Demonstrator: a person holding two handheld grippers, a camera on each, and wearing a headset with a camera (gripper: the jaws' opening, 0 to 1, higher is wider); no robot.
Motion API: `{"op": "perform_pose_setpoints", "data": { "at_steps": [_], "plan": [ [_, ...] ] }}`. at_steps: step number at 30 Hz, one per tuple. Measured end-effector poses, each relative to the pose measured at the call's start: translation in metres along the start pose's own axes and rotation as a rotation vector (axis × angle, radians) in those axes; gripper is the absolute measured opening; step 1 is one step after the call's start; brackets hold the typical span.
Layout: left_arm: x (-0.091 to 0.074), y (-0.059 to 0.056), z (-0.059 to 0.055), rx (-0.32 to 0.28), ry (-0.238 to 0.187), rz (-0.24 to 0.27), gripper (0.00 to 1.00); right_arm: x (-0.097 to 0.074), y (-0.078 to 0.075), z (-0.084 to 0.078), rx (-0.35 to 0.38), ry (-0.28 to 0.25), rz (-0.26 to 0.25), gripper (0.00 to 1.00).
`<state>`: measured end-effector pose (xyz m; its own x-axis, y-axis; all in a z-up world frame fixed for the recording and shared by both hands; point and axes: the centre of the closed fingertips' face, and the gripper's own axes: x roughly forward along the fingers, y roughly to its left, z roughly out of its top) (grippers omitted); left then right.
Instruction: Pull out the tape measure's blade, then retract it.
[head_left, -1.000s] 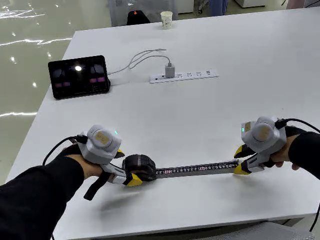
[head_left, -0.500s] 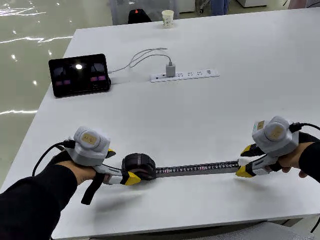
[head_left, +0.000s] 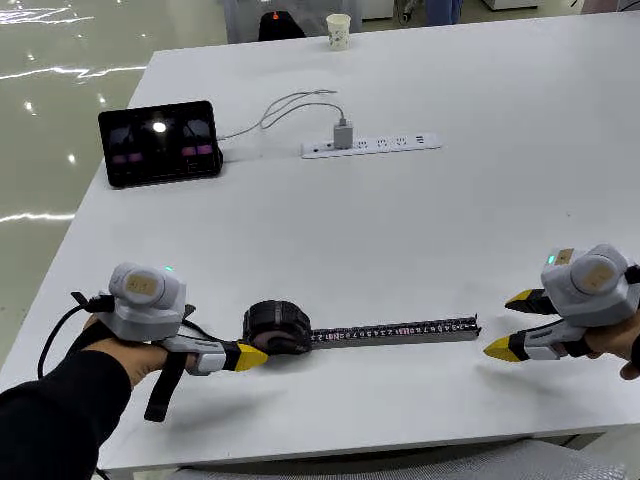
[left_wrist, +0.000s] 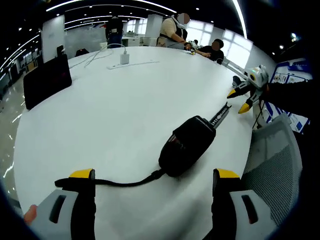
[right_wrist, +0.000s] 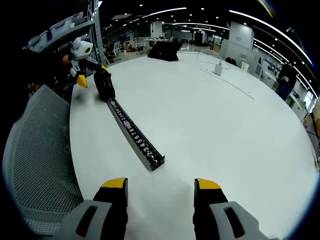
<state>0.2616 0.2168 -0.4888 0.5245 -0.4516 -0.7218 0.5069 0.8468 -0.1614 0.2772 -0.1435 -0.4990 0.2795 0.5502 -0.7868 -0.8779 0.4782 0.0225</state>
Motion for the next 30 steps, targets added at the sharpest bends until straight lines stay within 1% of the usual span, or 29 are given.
{"op": "perform_pose_setpoints", "data": {
  "at_steps": [1,2,3,5,7,9,10,11,12,14,17,19,23,25,27,28,29,30],
  "plan": [
    [-0.001,0.001,0.001,0.002,-0.012,0.004,0.98,-0.001,0.0,-0.001,0.006,-0.003,0.0,0.52],
    [-0.004,0.004,0.003,0.011,-0.03,0.025,0.99,-0.002,0.001,-0.002,0.017,-0.006,-0.001,0.53],
    [-0.005,0.005,0.004,0.017,-0.039,0.032,0.99,-0.002,0.002,-0.002,0.022,-0.008,-0.001,0.54],
    [-0.009,0.005,0.006,0.001,-0.054,0.037,0.99,-0.003,0.003,-0.004,0.026,-0.013,-0.003,0.56],
    [-0.015,0.007,0.013,-0.01,-0.099,0.053,0.99,-0.004,0.003,-0.006,0.018,-0.015,-0.016,0.6],
    [-0.021,0.009,0.022,-0.01,-0.153,0.059,0.99,-0.005,0.003,-0.008,0.013,-0.016,-0.025,0.63],
    [-0.023,0.009,0.023,-0.002,-0.157,0.065,0.99,-0.006,0.002,-0.008,0.005,-0.02,-0.033,0.65],
    [-0.025,0.008,0.026,0.01,-0.174,0.068,0.99,-0.007,-0.001,-0.008,-0.002,-0.028,-0.045,0.67],
    [-0.027,0.007,0.027,0.012,-0.181,0.063,0.99,-0.009,-0.002,-0.008,0.003,-0.03,-0.047,0.69],
    [-0.029,0.003,0.027,0.008,-0.189,0.044,0.99,-0.012,-0.004,-0.007,0.013,-0.04,-0.052,0.72],
    [-0.029,-0.003,0.022,0.017,-0.172,0.023,0.99,-0.017,-0.005,-0.006,0.019,-0.057,-0.057,0.75],
    [-0.031,-0.002,0.017,0.042,-0.16,0.041,0.99,-0.02,-0.003,-0.005,0.024,-0.068,-0.054,0.78],
    [-0.033,-0.001,0.011,0.037,-0.155,0.042,0.99,-0.024,-0.001,-0.007,0.019,-0.083,-0.059,0.85],
    [-0.036,-0.002,0.011,0.045,-0.168,0.04,0.99,-0.026,0.0,-0.008,0.025,-0.087,-0.057,0.89],
    [-0.039,-0.001,0.014,0.062,-0.193,0.044,0.99,-0.028,0.0,-0.01,0.045,-0.09,-0.058,0.91],
    [-0.041,-0.002,0.016,0.066,-0.211,0.046,0.99,-0.03,0.0,-0.009,0.049,-0.103,-0.057,0.92],
    [-0.043,-0.002,0.016,0.056,-0.208,0.042,0.99,-0.031,0.0,-0.007,0.053,-0.12,-0.06,0.95],
    [-0.043,-0.002,0.015,0.043,-0.202,0.039,0.99,-0.032,0.0,-0.007,0.059,-0.123,-0.065,0.97]
  ]
}}
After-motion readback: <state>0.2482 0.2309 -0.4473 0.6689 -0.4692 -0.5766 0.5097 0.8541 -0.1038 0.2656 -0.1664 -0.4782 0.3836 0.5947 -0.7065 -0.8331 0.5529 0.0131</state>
